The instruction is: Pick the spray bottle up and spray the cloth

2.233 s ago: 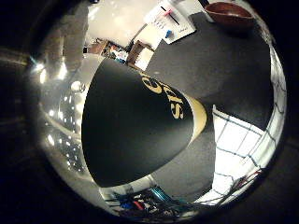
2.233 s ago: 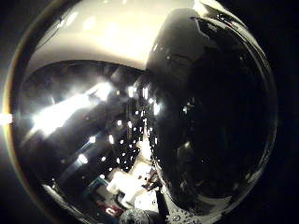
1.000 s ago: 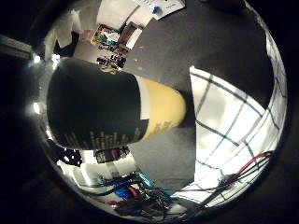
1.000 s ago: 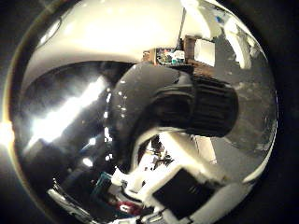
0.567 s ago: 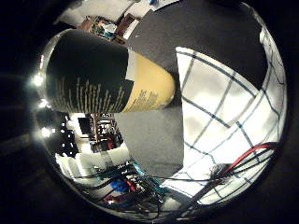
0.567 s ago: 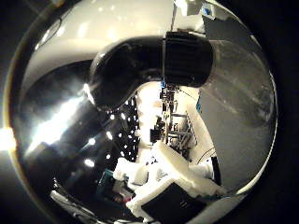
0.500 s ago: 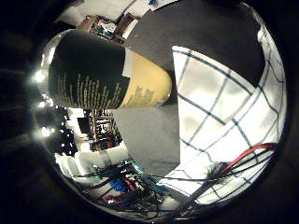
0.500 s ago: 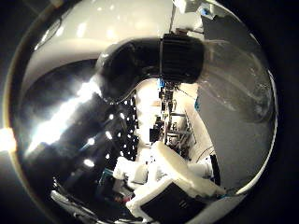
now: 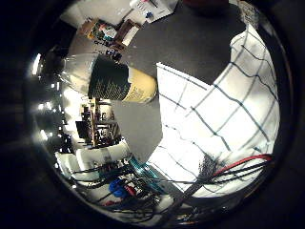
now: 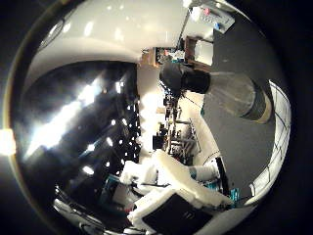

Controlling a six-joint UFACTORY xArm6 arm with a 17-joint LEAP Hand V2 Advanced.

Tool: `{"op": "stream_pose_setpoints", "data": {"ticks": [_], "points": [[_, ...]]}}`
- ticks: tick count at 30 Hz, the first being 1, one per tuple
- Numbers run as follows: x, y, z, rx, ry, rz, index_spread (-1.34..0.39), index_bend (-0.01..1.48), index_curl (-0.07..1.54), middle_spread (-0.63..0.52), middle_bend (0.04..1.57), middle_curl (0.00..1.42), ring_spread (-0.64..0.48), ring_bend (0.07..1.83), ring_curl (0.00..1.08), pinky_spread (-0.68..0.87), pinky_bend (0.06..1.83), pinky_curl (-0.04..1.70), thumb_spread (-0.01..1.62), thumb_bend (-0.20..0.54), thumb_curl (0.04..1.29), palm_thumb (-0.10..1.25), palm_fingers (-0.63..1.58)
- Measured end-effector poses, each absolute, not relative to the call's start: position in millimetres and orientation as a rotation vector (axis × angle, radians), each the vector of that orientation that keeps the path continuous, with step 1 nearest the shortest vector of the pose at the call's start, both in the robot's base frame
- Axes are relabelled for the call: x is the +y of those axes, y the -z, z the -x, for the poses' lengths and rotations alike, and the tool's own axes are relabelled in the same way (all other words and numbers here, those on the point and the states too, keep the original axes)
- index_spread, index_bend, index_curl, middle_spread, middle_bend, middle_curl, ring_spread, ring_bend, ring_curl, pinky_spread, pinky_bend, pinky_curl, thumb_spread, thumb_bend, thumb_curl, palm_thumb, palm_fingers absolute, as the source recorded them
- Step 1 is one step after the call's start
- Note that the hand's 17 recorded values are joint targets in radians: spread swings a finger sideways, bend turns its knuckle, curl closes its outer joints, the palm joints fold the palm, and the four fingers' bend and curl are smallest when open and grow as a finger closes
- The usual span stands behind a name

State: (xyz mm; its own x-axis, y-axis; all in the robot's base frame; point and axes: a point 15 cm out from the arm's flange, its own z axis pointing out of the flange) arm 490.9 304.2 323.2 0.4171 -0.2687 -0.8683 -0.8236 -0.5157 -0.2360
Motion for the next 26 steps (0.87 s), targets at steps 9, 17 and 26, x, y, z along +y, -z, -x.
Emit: {"op": "stream_pose_setpoints", "data": {"ticks": [9, 17, 26], "points": [[258, -363, -472, 0.927, -1.045, 1.972, -0.26, 0.17, 0.30, 0.10, 0.19, 0.32, 0.17, 0.31, 0.25, 0.43, 0.41, 0.33, 1.03, -0.025, 0.28, 0.48, 0.14], [228, -370, -457, 0.956, -1.031, 1.937, -0.26, 0.17, 0.31, 0.10, 0.19, 0.31, 0.17, 0.30, 0.25, 0.43, 0.40, 0.31, 1.05, -0.024, 0.28, 0.48, 0.15], [203, -355, -433, 0.956, -1.027, 1.907, -0.26, 0.18, 0.32, 0.08, 0.19, 0.31, 0.16, 0.27, 0.24, 0.43, 0.36, 0.30, 1.05, -0.024, 0.28, 0.48, 0.20]]}}
